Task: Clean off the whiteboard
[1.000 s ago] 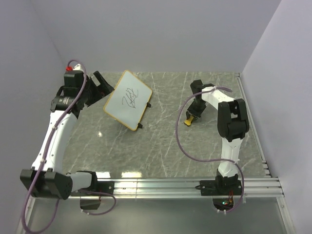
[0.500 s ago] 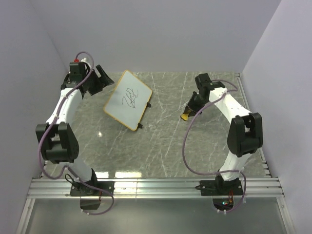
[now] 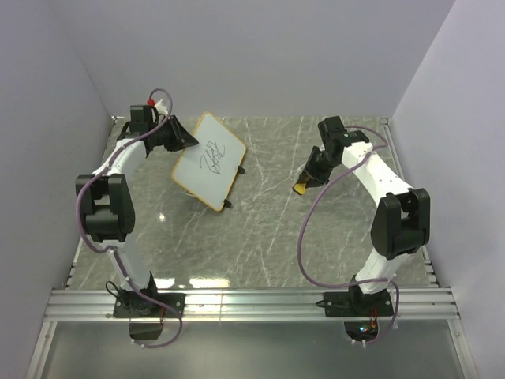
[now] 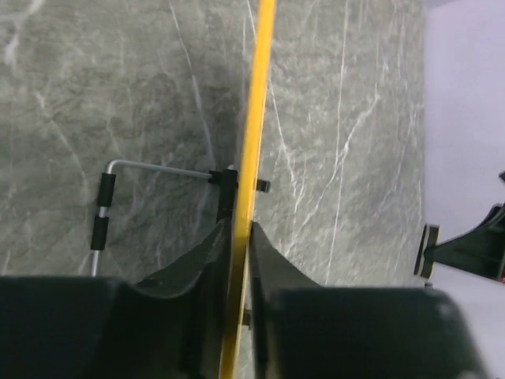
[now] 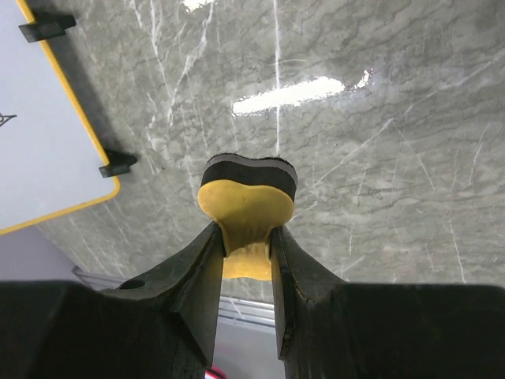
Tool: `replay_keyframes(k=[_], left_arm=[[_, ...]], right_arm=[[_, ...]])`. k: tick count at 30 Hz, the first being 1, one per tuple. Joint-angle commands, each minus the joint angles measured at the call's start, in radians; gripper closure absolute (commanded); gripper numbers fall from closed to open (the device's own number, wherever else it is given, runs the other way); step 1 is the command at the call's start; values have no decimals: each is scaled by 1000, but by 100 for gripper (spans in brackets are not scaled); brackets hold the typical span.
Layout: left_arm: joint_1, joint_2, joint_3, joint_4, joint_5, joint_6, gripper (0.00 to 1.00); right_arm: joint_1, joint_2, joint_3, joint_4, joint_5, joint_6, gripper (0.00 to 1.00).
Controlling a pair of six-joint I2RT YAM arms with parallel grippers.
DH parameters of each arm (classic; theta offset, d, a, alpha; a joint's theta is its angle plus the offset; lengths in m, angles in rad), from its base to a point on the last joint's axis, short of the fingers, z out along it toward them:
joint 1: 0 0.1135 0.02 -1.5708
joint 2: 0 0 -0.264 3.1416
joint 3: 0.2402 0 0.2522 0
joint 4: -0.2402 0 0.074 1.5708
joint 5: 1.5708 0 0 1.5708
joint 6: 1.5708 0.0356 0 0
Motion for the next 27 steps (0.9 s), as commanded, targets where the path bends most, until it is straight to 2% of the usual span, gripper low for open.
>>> replay_keyframes(k=[1, 5, 7, 12, 17, 22, 27], left_arm=[[-14, 0, 36, -18, 58, 58, 83], [-49, -49, -50, -47, 29, 88, 87], [-54, -78, -105, -58, 14, 104, 90], [-71, -145, -214, -59, -9, 122, 100], [-83, -201, -317, -41, -28, 118, 100], [-105, -222, -375, -36, -48, 113, 100], [-109, -219, -388, -52, -57, 119, 100]], right_arm=[[11, 16, 77, -6, -25, -15, 100], [40, 65, 141, 41, -88, -7, 100], [70, 71, 169, 95, -175, -2, 100], [156, 115, 236, 314, -363, 65, 100], [287, 262, 399, 427, -431, 137, 100], [389, 411, 598, 411, -441, 189, 100], [448, 526, 700, 416, -465, 231, 100]])
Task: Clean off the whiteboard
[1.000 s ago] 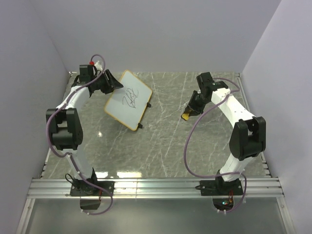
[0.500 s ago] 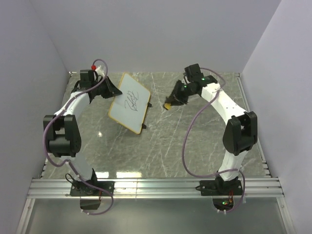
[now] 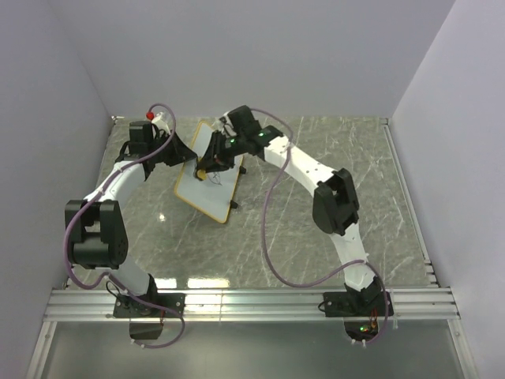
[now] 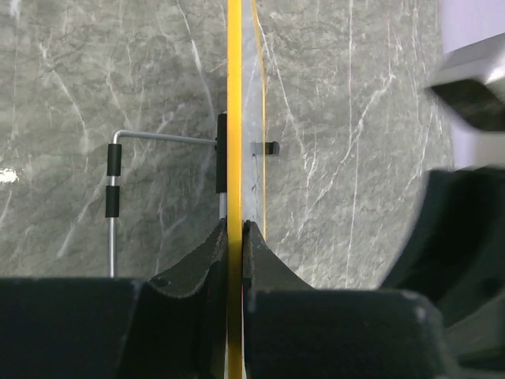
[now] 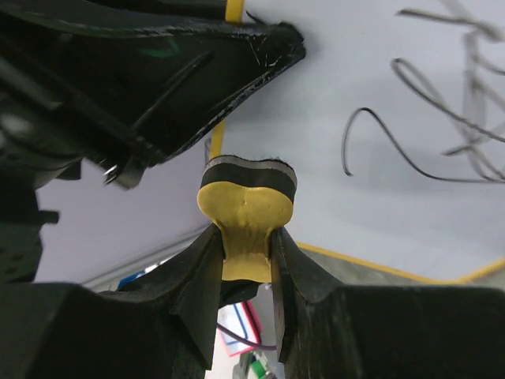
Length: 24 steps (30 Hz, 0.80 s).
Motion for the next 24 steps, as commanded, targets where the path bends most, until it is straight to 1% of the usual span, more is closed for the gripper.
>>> replay_keyframes(k=[1, 5, 7, 9, 12, 15, 17, 18, 20, 21, 24], left_arm=[[-66, 37, -58, -181, 23, 63, 100], [-66, 49, -46, -196, 38, 71, 100], [-66, 60, -39, -198, 50, 72, 100], [-66, 66, -32, -205, 61, 75, 100], [-66, 69, -24, -214, 72, 80, 100], [-66, 72, -4, -228, 76, 89, 100], [-66, 79, 4, -239, 76, 95, 100], [-66, 82, 8, -242, 79, 98, 100], [-66, 88, 17, -253, 81, 106, 100], [-66, 86, 22, -256, 83, 109, 100], [-66, 86, 22, -256, 87, 108, 100]], right_arm=[[13, 50, 92, 30, -54, 62, 100], [13, 100, 109, 48, -63, 87, 100], [13, 124, 147, 35, -51, 92, 100], [14, 166, 191, -10, -25, 88, 100], [10, 213, 233, -141, 36, 64, 100], [4, 227, 230, -275, 142, 12, 100], [2, 229, 210, -355, 214, -39, 100], [-1, 227, 169, -372, 233, -49, 100], [-2, 216, 120, -387, 273, -76, 100], [-4, 212, 72, -387, 280, -83, 100], [-2, 199, 8, -375, 294, -103, 100]])
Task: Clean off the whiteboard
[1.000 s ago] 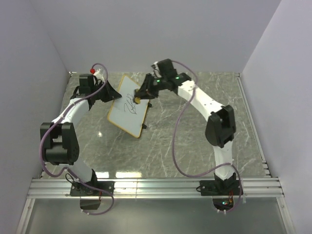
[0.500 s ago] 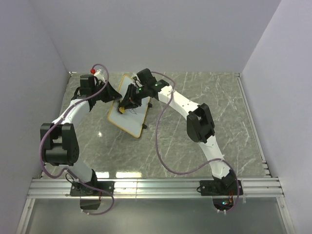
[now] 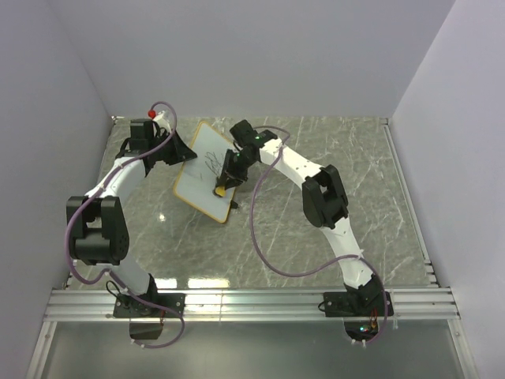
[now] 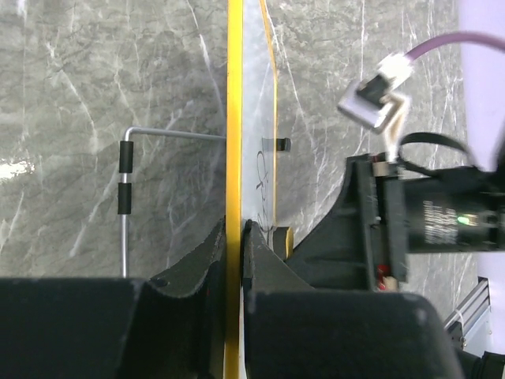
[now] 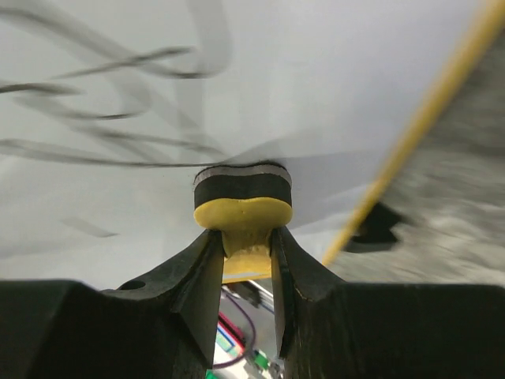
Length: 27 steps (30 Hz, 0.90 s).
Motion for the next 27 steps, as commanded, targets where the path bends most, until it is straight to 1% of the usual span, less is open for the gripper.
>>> replay_keyframes(k=[1, 4, 7, 9, 10, 12, 14, 17, 18, 19, 24, 27], left_arm=[[-65, 54, -29, -193, 94, 61, 100], [-65, 52, -26, -193, 94, 61, 100], [-65, 52, -27, -191, 92, 61, 100], [-65, 51, -33, -187, 94, 59, 100], [-65, 49, -35, -185, 92, 58, 100], [-65, 49, -38, -185, 91, 57, 100], [-65, 51, -40, -182, 89, 54, 100], [-65, 52, -38, -184, 92, 53, 100], [-65, 52, -39, -182, 94, 51, 100], [-65, 48, -41, -182, 95, 51, 100], [-65, 34, -61, -179, 95, 53, 100], [-65, 23, -76, -176, 97, 53, 100]], right_arm=[[12, 10, -88, -71, 121, -61, 100], [11, 18, -73, -83, 130, -70, 100], [12, 7, -42, -81, 99, -74, 100], [14, -16, -59, -13, 61, -70, 100], [23, -49, -68, 52, 18, -65, 100], [37, -79, -82, 104, -3, -61, 100], [63, -89, -62, 132, -30, -61, 100], [101, -36, 70, 63, -36, -90, 100], [109, -19, 143, 43, -33, -97, 100], [113, 8, 171, 20, -37, -97, 100], [115, 7, 190, 61, -57, -64, 100], [113, 16, 222, 55, -47, -54, 100]])
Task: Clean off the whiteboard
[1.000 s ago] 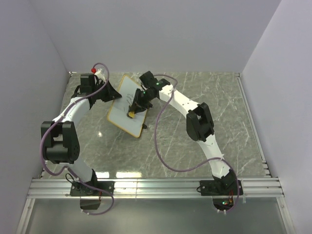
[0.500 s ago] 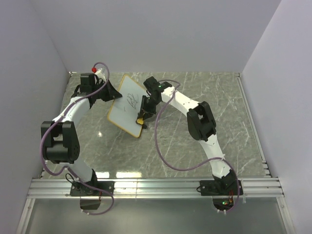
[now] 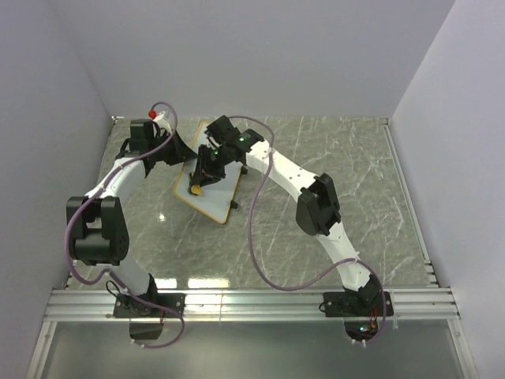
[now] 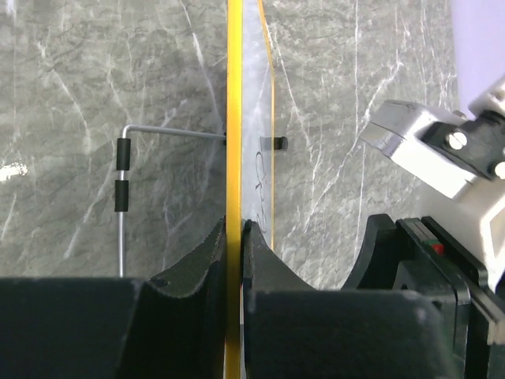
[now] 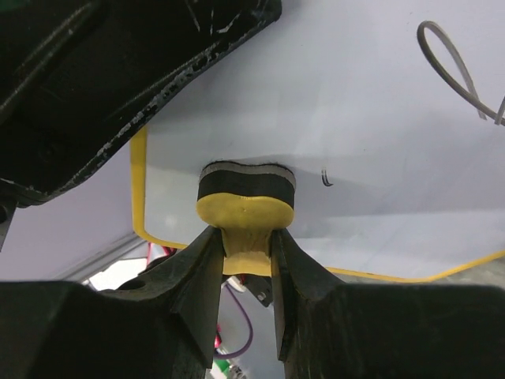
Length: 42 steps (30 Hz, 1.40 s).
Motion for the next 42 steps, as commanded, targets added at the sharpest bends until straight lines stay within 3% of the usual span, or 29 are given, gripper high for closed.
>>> replay_keyframes(k=[1, 10, 21, 30, 42], left_arm=[[-65, 22, -72, -182, 79, 53, 100], [-68, 7, -77, -193, 87, 55, 100], [-75, -1, -92, -200, 88, 53, 100], [-86, 5, -95, -206, 96, 59, 100], [-166, -14, -124, -214, 130, 61, 100]], right_arm=[[-14, 33, 53, 14, -18, 17, 100], [-95, 76, 7, -144, 108, 15, 100], [-146, 72, -107, -182, 185, -72, 100], [-135, 29, -22, 81, -48, 46, 100], [-130, 104, 88, 230, -146, 224, 100]])
